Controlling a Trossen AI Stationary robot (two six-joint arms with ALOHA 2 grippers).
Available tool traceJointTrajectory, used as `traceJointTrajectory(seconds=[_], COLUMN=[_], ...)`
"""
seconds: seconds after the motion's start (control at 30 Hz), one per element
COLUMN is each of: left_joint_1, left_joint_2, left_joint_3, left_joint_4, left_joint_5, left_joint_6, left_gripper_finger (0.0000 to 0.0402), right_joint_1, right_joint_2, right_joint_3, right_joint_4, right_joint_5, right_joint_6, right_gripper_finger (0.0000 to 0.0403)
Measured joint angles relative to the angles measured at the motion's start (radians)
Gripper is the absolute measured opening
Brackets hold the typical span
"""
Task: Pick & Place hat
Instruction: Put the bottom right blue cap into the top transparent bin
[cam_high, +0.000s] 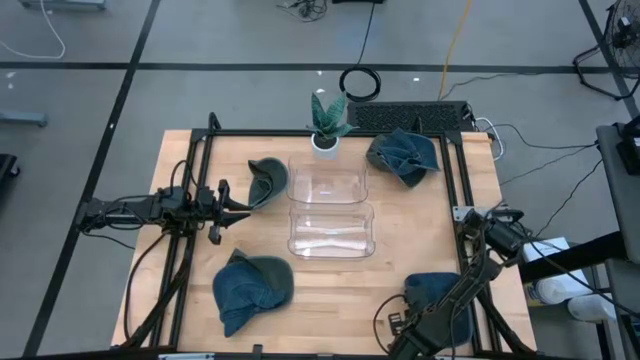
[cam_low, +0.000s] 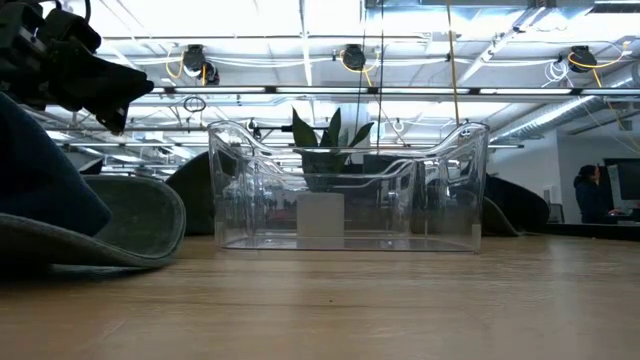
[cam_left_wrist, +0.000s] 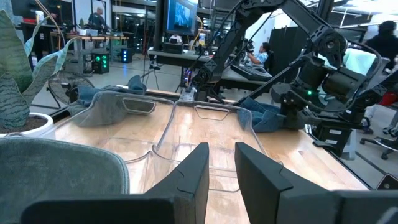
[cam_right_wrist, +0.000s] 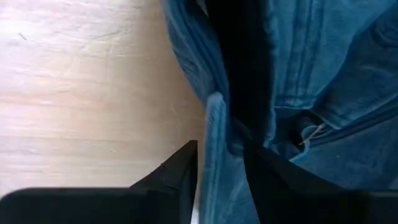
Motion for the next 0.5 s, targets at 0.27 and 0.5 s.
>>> traceJointTrajectory(seconds=[0.27, 0.5], left_joint_1=[0.0, 0.0], left_joint_2=[0.0, 0.0], left_joint_3=[0.0, 0.0], left_joint_4=[0.0, 0.0], left_joint_5=[0.0, 0.0], left_joint_6=[0.0, 0.0], left_gripper_finger=[0.0088, 0.0088], right_joint_1=[-0.007, -0.007], right_joint_2=[-0.001, -0.002], right_joint_3=[0.0, 0.0], right_joint_4=[0.0, 0.001], right_joint_5=[0.002, 0.001], right_joint_6=[0.0, 0.0], right_gripper_finger=[0.004, 0.0008])
